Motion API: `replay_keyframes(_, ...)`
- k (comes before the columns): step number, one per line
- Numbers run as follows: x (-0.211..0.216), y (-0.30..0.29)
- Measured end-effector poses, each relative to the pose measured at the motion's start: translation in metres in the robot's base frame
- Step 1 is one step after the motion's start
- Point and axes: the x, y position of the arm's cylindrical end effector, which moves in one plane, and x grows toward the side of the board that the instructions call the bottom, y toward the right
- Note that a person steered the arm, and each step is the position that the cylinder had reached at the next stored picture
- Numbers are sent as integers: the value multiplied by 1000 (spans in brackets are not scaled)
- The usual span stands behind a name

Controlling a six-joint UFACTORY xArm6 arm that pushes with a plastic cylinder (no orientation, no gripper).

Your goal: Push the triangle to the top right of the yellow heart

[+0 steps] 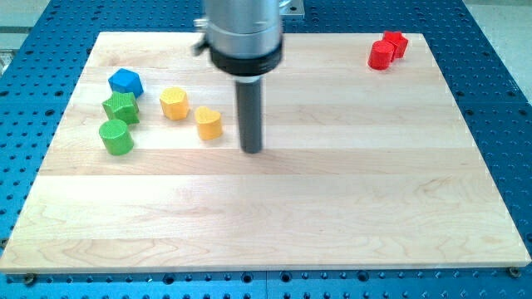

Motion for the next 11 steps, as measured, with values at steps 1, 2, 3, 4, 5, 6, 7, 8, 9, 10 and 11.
replay_keyframes(1,-62,56)
replay_keyframes(2,-124,65)
replay_keyframes(3,-166,56)
replay_keyframes(4,-193,27)
replay_keyframes(5,-193,-17)
replay_keyframes(6,-175,-15)
replay_keyframes(7,-121,-17)
replay_keyframes(8,-131,-6)
replay_keyframes(9,-145,-29)
replay_keyframes(10,-119,-62)
replay_keyframes(11,-111,-81)
